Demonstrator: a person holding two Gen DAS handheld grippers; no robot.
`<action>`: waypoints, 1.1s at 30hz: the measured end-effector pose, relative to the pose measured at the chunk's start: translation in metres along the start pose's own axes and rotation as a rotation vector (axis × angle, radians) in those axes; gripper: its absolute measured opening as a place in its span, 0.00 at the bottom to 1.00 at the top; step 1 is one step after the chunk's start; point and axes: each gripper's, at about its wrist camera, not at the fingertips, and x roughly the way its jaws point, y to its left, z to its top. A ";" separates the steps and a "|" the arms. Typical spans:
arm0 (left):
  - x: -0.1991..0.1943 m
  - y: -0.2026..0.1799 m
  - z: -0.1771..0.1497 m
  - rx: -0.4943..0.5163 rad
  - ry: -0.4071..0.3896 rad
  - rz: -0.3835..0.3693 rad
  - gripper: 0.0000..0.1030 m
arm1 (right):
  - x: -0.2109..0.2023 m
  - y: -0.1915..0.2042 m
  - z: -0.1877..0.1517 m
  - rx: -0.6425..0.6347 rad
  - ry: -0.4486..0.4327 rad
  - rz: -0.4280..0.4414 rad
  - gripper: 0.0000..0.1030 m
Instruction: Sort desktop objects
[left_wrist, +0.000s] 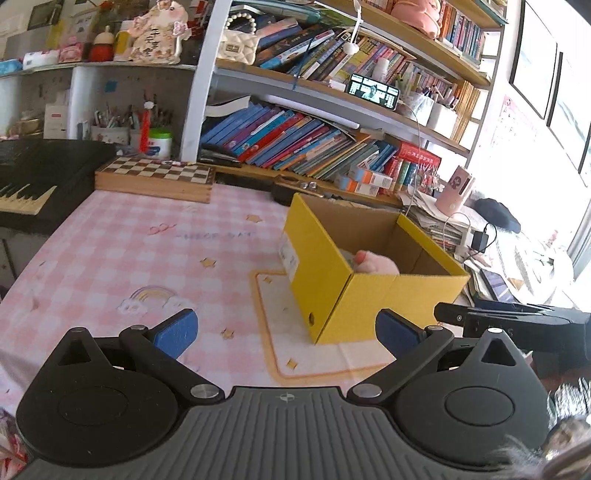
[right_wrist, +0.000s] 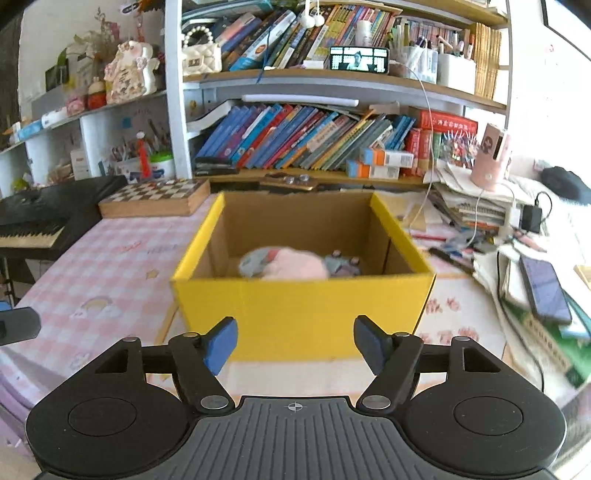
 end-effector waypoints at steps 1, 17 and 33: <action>-0.005 0.003 -0.003 0.000 0.000 0.003 1.00 | -0.004 0.006 -0.004 0.004 0.005 0.001 0.72; -0.056 0.030 -0.039 0.003 -0.017 0.017 1.00 | -0.046 0.062 -0.051 -0.005 0.066 0.015 0.75; -0.073 0.040 -0.050 0.015 0.004 -0.002 1.00 | -0.065 0.080 -0.069 0.022 0.078 0.007 0.75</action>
